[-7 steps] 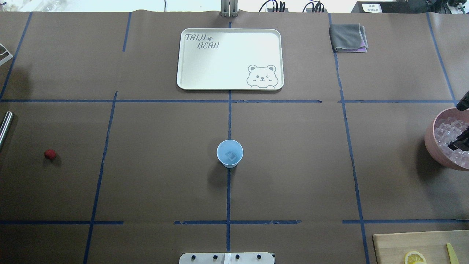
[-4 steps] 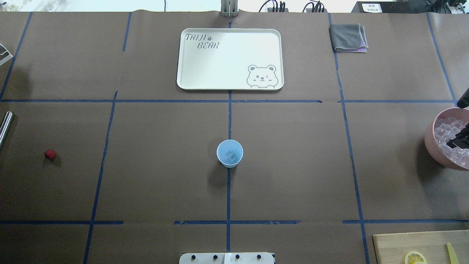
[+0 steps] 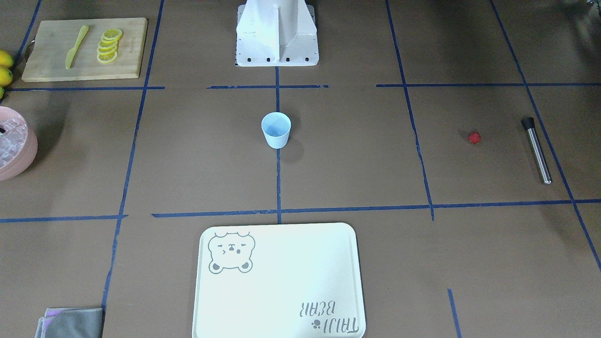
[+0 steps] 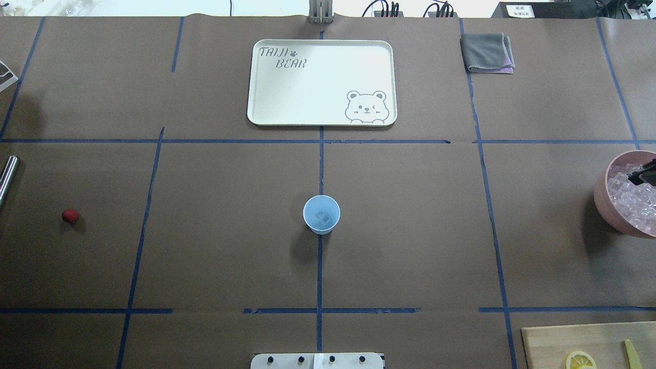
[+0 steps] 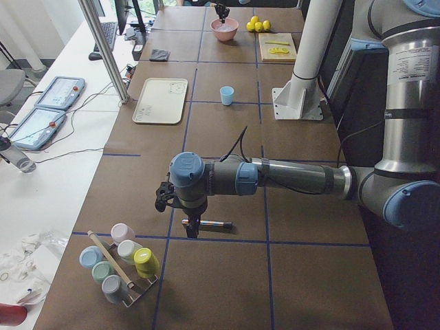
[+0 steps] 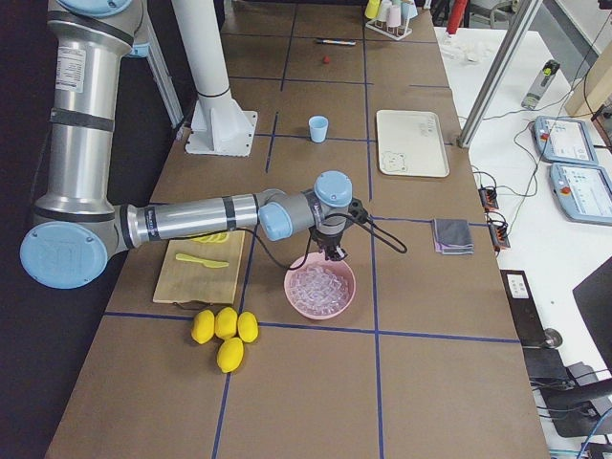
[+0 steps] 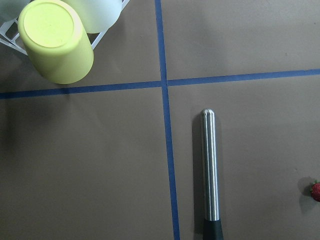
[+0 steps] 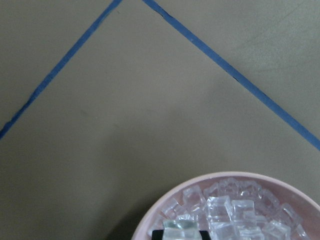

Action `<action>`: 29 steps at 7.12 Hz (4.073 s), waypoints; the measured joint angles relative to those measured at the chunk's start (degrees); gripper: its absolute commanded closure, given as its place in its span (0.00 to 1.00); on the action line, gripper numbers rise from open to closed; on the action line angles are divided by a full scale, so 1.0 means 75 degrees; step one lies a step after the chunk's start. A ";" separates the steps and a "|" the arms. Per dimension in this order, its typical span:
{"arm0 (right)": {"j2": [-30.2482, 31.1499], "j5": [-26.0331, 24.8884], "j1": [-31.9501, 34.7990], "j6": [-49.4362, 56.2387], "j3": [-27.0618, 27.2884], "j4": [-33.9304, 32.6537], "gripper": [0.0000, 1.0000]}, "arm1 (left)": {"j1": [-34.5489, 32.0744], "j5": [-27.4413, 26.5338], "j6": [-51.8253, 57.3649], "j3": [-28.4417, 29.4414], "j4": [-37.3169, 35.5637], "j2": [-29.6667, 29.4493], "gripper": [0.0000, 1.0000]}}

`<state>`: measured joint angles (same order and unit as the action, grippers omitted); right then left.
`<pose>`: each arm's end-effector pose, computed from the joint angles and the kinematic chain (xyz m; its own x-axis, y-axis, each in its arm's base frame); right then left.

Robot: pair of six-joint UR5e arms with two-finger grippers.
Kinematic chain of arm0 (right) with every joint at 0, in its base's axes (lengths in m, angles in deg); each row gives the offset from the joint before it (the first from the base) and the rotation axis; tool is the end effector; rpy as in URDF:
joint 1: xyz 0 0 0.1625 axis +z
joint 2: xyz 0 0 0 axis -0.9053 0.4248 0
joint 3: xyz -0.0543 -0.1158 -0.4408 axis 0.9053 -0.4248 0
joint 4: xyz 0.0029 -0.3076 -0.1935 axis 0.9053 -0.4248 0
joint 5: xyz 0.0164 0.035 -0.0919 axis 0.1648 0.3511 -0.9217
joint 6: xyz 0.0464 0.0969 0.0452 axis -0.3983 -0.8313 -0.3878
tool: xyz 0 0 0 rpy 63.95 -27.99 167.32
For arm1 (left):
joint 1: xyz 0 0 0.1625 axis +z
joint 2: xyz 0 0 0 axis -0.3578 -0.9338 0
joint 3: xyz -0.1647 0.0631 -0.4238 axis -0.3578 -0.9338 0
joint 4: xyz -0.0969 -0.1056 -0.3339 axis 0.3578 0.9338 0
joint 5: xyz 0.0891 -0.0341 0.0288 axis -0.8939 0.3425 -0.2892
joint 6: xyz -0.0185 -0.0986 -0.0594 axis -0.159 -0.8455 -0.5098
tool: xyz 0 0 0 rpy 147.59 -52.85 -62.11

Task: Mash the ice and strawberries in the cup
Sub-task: 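Close the right gripper on another ice cube and lift it, then carry the ice cube with the right gripper over the blue cup, then open the right gripper to drop the ice cube into the cup, then move the empty right gripper back to the pink bowl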

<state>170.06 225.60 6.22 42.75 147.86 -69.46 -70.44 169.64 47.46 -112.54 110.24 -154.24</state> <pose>-0.0836 -0.3964 0.5839 0.4949 -0.6482 0.5787 0.4175 0.7614 0.4959 -0.0574 -0.4097 0.6654 0.6751 0.0857 -0.7328 -0.0428 0.9961 0.0770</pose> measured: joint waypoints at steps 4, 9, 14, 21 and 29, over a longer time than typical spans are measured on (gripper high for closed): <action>-0.2350 -0.0062 -0.0937 -0.3366 0.0696 -0.1671 1.00 | 0.0006 0.0003 0.0000 0.0004 0.0001 0.0000 0.00; -0.4822 -0.3255 -0.4952 -0.9325 0.0638 -0.1933 1.00 | 0.0011 0.0000 0.0003 0.0046 0.0022 -0.0005 0.00; -0.7101 -0.4678 -0.6282 -1.0768 -0.1445 -0.2495 1.00 | 0.0008 0.0000 0.0012 0.0063 0.0021 0.0008 0.00; -0.7227 -0.4707 -0.6314 -1.0784 -0.1762 -0.2504 0.03 | -0.0001 0.0000 0.0012 0.0039 0.0012 0.0012 0.00; -0.5393 -0.3596 -0.4278 -1.0069 0.1505 -0.3925 0.01 | 0.0011 0.0005 0.0001 -0.0023 0.0035 -0.0010 0.00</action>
<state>129.61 198.63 -25.86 -32.76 159.14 -98.90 -70.36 169.68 47.47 -112.72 110.50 -154.32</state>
